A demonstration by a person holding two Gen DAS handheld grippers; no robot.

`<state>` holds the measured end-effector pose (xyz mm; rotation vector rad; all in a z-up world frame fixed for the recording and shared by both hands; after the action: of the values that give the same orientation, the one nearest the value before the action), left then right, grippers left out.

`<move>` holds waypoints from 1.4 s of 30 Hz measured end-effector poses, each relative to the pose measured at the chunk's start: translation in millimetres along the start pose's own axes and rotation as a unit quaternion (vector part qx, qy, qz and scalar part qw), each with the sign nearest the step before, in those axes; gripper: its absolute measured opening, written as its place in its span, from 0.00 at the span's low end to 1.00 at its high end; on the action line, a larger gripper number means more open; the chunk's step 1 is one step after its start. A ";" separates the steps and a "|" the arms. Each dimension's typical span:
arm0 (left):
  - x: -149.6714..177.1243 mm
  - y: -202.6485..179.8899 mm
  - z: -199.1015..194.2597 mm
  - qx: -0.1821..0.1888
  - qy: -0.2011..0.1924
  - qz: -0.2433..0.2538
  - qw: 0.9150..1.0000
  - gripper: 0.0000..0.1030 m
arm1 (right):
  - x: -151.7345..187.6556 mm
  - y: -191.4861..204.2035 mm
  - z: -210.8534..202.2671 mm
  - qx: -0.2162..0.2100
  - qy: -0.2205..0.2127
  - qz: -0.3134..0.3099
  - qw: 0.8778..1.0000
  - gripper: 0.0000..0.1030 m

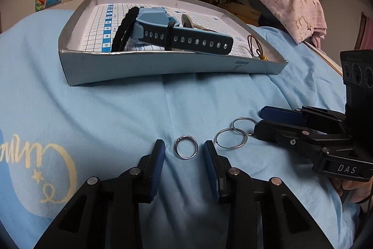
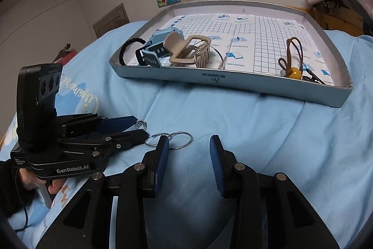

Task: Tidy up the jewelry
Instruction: 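Grasp a small silver ring with the left tool while the right tool grasps another silver ring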

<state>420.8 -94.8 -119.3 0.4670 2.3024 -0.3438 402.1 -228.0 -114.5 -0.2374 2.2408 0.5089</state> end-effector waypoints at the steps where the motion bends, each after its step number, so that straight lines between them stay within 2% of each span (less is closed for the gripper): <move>1: 0.1 0.3 0.9 0.000 0.000 -0.001 1.000 0.26 | 0.0 1.2 0.9 0.001 0.001 -0.002 1.000 0.31; 3: 0.2 2.3 1.7 -0.001 -0.001 -0.006 1.000 0.19 | -0.7 3.8 3.5 0.003 0.005 -0.008 1.000 0.31; 9: 2.1 5.0 2.7 0.000 -0.006 -0.010 1.000 0.19 | 0.1 9.6 10.7 0.012 0.019 -0.021 1.000 0.31; 17: 4.1 3.8 -0.7 -0.004 -0.020 -0.011 1.000 0.19 | -4.1 7.5 14.1 -0.014 0.015 0.004 1.000 0.31; 20: 4.3 4.2 -2.5 -0.007 -0.024 -0.011 1.000 0.19 | -3.6 9.0 21.5 -0.003 0.027 0.002 1.000 0.19; 23: 5.1 4.7 -4.9 -0.007 -0.029 -0.012 0.999 0.19 | -1.8 11.1 24.3 0.005 0.032 -0.005 0.999 0.17; 26: 5.8 6.2 -9.0 -0.006 -0.039 -0.018 0.999 0.19 | 0.0 13.3 24.9 0.011 0.032 -0.011 0.999 0.08; 30: 6.5 9.7 -14.1 -0.003 -0.052 -0.025 0.998 0.19 | 0.5 12.7 22.1 0.012 0.022 -0.014 1.000 0.04; 39: 5.6 7.3 -16.9 -0.009 -0.062 -0.018 0.998 0.19 | -6.5 10.2 3.9 0.008 -0.024 -0.012 1.000 0.03; 42: 5.2 7.6 -22.3 -0.023 -0.068 -0.020 0.997 0.19 | -9.6 6.6 -0.8 0.007 -0.038 -0.002 0.999 0.03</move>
<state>406.8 -78.3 -108.6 0.3640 2.1848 -0.3303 405.7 -222.4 -104.9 -0.2115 2.1693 0.4924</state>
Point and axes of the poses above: each gripper's, at about its wrist camera, not at the fingertips, and z roughly the way its jaws point, y to its left, x to its underside, the point moved 5 cm from there along z, roughly the way its jaws point, and after that the axes turned 1 degree about -x, right-handed, at the moved point
